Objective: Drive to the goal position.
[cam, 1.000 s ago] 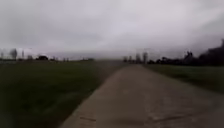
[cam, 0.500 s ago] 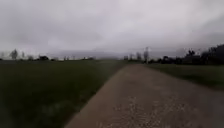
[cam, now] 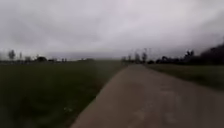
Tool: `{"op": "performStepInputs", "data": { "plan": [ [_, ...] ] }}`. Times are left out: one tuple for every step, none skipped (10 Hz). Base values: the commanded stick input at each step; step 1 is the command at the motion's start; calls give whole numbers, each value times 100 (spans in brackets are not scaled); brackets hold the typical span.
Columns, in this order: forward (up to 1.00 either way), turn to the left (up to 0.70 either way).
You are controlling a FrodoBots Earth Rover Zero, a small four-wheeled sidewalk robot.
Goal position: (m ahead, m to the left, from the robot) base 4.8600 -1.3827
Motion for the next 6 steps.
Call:
{"op": "performStepInputs", "data": {
  "plan": [
    [85,0],
    [85,0],
    [85,0],
    [85,-7],
    [85,-22],
    [85,-34]
  ]
}}
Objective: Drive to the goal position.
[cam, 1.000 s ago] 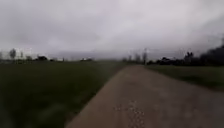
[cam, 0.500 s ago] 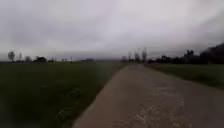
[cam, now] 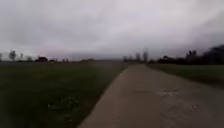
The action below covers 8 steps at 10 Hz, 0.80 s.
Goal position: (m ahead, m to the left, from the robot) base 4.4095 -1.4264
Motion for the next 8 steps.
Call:
{"op": "performStepInputs", "data": {
  "plan": [
    [85,-34],
    [85,-34],
    [85,-34],
    [85,-34],
    [85,-34],
    [85,-34],
    [85,-34],
    [85,-34]
  ]
}}
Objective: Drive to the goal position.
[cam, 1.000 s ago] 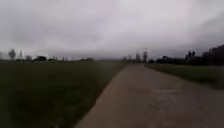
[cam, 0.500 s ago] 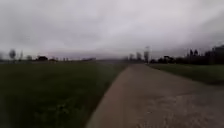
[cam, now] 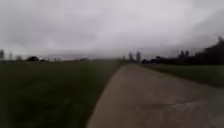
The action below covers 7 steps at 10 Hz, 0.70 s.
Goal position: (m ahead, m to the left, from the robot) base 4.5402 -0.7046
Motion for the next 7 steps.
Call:
{"op": "performStepInputs", "data": {
  "plan": [
    [85,-34],
    [85,-34],
    [85,-34],
    [85,-34],
    [85,-27],
    [85,-14],
    [85,-3]
  ]
}}
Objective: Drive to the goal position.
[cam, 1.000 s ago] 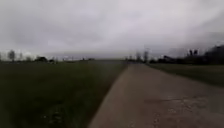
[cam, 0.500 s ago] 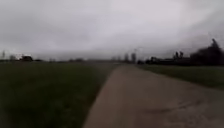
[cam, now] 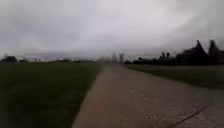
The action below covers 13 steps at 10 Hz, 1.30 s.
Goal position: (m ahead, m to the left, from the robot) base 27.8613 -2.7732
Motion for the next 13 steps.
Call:
{"op": "performStepInputs", "data": {
  "plan": [
    [85,-2],
    [85,0],
    [85,0],
    [85,0],
    [85,0],
    [85,0],
    [84,0],
    [85,0],
    [85,0],
    [85,0],
    [85,0],
    [85,0],
    [85,0]
  ]
}}
